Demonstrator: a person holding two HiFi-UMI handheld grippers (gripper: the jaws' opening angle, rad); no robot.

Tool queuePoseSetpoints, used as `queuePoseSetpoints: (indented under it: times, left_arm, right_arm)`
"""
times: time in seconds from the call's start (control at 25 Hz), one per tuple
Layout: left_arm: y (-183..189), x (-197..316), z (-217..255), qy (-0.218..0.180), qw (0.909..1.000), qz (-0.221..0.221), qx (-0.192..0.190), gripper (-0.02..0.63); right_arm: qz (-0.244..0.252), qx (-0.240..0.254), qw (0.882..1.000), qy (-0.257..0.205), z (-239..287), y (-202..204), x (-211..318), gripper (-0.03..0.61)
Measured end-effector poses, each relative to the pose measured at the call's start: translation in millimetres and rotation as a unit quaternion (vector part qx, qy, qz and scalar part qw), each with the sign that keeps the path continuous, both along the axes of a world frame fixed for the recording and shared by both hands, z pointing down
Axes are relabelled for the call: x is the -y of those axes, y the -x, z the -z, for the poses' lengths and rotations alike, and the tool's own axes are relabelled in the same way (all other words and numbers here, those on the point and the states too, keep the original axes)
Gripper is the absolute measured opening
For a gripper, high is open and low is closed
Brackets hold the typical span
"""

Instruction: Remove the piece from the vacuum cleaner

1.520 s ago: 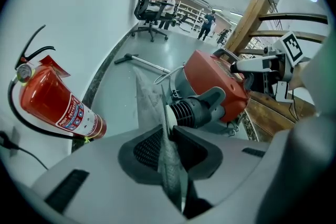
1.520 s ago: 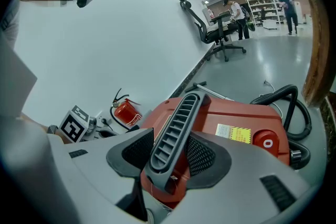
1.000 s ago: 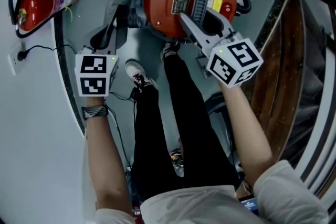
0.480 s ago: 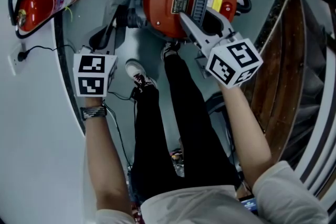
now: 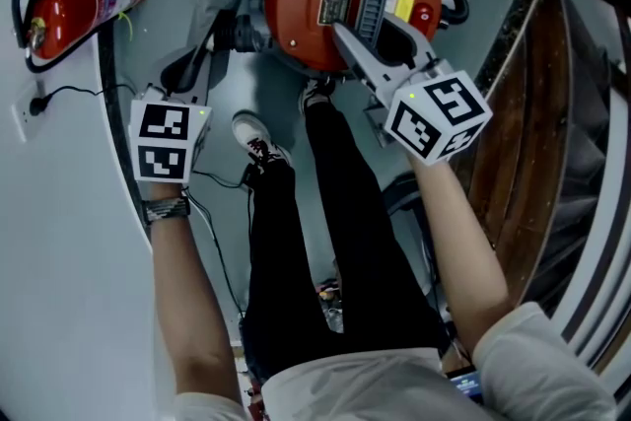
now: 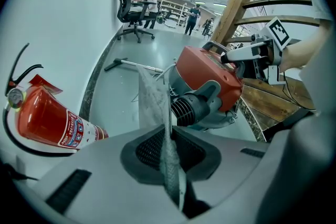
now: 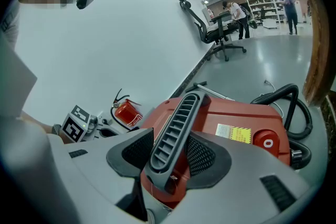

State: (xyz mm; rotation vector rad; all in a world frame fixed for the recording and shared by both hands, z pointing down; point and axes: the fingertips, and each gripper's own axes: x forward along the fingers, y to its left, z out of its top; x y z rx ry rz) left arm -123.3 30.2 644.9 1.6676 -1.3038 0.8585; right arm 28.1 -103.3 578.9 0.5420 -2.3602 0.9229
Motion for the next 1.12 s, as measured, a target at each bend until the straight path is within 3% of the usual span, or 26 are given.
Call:
queuePoseSetpoints:
  times: [1.12]
  left_arm:
    - [6.8, 2.5, -2.5, -0.004, 0.9998, 0.022, 0.0, 0.031]
  right_arm:
    - [0.003, 0.006, 1.0, 0.002, 0.9, -0.2, -0.2, 0.193]
